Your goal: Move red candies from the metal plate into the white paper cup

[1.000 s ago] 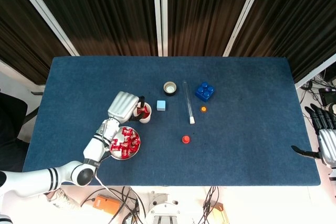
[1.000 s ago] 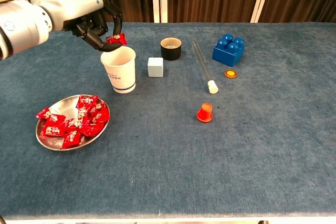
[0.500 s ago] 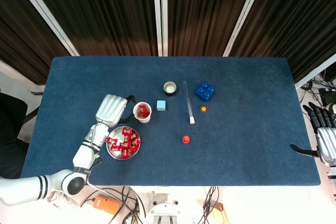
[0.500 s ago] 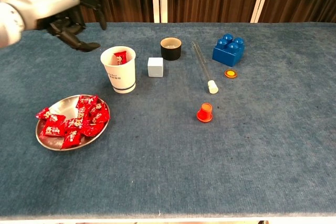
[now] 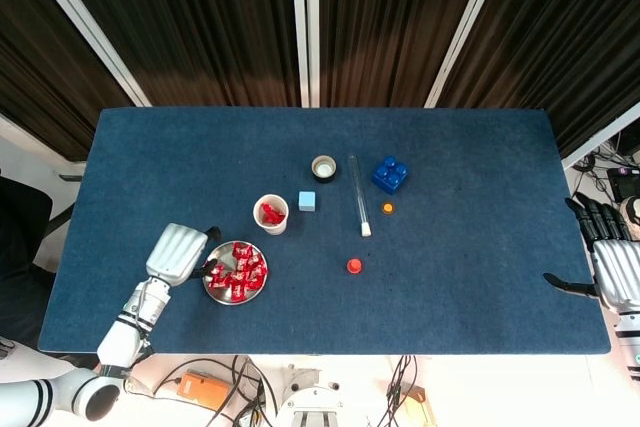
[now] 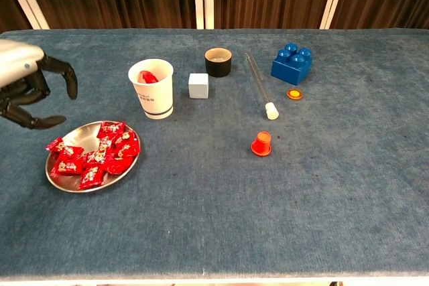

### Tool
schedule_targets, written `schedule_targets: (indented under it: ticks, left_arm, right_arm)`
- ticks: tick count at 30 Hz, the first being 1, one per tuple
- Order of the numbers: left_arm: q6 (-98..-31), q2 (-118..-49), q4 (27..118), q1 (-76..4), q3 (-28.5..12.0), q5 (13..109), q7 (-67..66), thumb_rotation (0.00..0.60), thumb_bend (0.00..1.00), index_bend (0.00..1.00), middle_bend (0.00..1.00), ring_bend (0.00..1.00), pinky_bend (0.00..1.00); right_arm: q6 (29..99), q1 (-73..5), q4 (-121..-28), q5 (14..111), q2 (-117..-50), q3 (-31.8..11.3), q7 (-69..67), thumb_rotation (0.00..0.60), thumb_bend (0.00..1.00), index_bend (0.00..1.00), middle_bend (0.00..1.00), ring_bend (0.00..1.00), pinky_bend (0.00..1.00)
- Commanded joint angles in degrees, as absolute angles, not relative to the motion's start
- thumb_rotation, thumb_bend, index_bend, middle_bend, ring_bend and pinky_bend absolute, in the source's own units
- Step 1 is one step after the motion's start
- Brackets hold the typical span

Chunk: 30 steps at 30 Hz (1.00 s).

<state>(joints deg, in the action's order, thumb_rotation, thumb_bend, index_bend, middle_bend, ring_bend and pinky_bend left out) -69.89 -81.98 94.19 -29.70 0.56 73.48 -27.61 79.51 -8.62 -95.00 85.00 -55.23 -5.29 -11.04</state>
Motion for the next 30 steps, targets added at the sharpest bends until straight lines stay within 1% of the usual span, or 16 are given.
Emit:
schedule_targets:
  ticks: [1, 12, 23, 26, 30]
  left_arm:
    - [-68.23, -83.47, 92.74, -29.53, 1.13, 72.15, -30.74, 0.6, 0.23, 0.45, 0.91, 0.88, 0.8]
    - [-65.19, -84.67, 91.28, -29.67, 2.0, 70.79, -35.28, 0.6, 0.23, 0.46, 0.91, 0.88, 0.8]
    - [-63.19, -85.42, 90.34, -29.62, 1.95, 69.57, -36.22, 0.6, 0.23, 0.47, 0.91, 0.88, 0.8]
    - [-62.82, -85.78, 89.5, -29.72, 1.9, 69.48, -36.53, 0.6, 0.25, 0.49, 0.91, 0.88, 0.8]
    - [-62.14, -85.91, 89.38, -29.83, 1.62, 69.24, -35.86, 0.6, 0.33, 0.58, 0.91, 0.88, 0.8]
  right_arm:
    - [79.48, -8.65, -95.22, 84.96, -55.09, -5.27, -10.82, 0.6, 0.06, 0.0, 0.0, 0.0, 0.03]
    - [79.11, -8.81, -95.72, 84.58, -55.1, -5.24, -10.23, 0.6, 0.06, 0.0, 0.0, 0.0, 0.03]
    - [78.61, -9.06, -96.01, 84.11, -55.16, -5.27, -9.65, 0.6, 0.06, 0.0, 0.0, 0.0, 0.03]
    - [78.58, -9.07, -96.0, 84.04, -55.18, -5.27, -9.66, 0.6, 0.06, 0.0, 0.0, 0.0, 0.03]
    - [78.53, -9.08, -96.0, 83.98, -55.16, -5.24, -9.61, 0.6, 0.06, 0.0, 0.0, 0.0, 0.03]
